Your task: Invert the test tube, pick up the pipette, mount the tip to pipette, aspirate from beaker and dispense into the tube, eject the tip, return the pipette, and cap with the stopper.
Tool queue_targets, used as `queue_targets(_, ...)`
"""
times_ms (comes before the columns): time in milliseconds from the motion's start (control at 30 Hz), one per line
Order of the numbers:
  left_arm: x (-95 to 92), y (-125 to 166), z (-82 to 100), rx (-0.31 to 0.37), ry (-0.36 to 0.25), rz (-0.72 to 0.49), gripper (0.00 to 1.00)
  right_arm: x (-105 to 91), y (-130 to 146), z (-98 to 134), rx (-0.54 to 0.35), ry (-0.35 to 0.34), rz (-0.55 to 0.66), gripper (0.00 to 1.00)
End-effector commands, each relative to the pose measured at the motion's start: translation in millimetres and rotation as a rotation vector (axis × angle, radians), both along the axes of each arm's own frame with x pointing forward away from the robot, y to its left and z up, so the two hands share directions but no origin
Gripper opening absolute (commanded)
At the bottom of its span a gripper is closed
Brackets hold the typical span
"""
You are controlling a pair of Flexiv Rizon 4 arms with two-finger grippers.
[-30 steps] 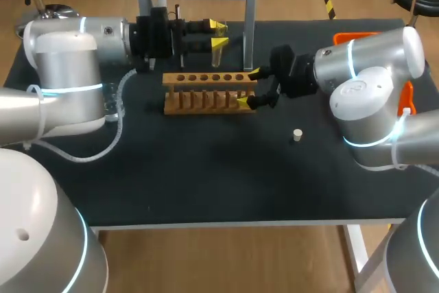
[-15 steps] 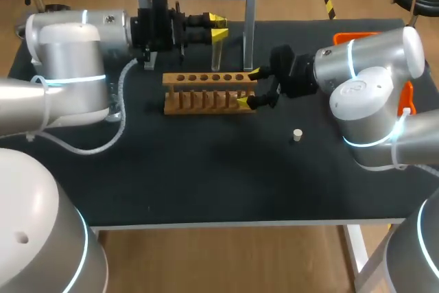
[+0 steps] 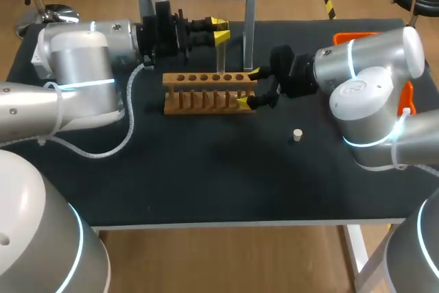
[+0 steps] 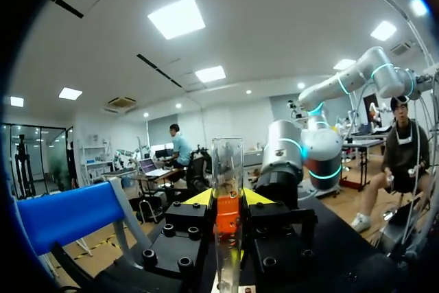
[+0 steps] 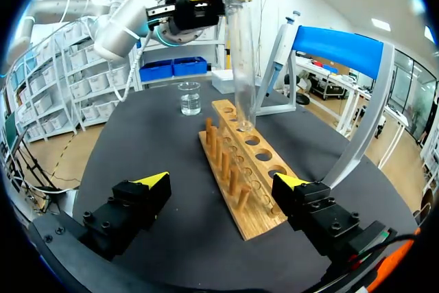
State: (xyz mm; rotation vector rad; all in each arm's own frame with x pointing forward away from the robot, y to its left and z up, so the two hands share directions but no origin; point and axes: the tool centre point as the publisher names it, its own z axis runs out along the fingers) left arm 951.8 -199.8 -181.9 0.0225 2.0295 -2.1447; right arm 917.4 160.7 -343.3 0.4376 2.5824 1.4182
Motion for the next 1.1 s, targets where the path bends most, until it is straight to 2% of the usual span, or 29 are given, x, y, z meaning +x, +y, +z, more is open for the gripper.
queue_targets(33, 12.1, 1, -1.8, 0.004, 0.01, -0.024, 0.0, -0.3, 0, 0, -0.002, 0.0, 0.0, 1.0)
queue_targets(500, 20.5, 8, -16.4, -0.004, 0.071, 0.0, 0.0, -0.3, 0, 0, -0.002, 0.0, 0.0, 1.0)
queue_targets(1100, 29.2, 11, -29.0, -0.009, 0.065, 0.015, 0.0, -0.3, 0, 0, -0.002, 0.0, 0.0, 1.0)
